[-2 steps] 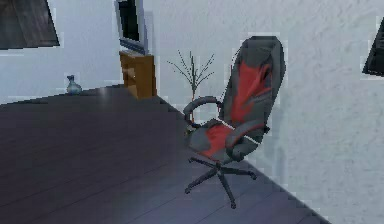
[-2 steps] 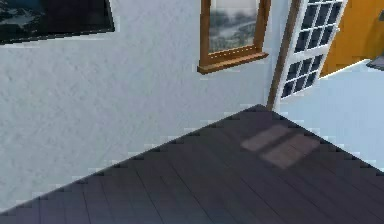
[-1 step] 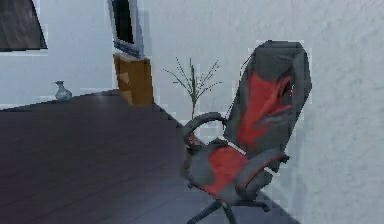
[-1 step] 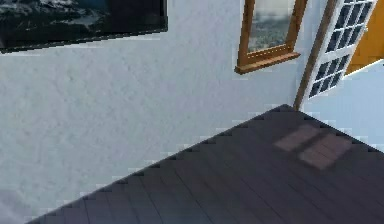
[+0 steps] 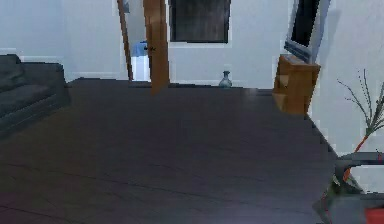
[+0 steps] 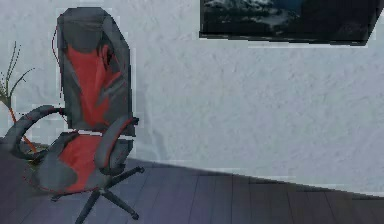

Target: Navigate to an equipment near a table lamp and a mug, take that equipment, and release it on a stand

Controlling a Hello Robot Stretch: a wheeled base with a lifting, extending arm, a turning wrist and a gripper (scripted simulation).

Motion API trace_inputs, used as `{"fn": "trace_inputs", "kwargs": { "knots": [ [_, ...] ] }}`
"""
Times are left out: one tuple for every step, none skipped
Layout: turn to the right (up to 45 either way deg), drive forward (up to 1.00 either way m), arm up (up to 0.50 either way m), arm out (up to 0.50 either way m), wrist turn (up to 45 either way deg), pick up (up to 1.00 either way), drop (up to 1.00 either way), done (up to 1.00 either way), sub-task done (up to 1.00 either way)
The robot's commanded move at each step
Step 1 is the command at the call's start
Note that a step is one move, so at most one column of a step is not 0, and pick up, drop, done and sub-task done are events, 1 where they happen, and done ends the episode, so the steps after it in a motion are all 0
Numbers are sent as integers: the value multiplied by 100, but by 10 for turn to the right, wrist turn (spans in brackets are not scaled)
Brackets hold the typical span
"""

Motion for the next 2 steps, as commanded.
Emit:
{"fn": "trace_inputs", "kwargs": {
  "knots": [
    [-180,0,0,0,0,0,0,0,0],
    [-30,0,0,0,0,0,0,0,0]
  ]
}}
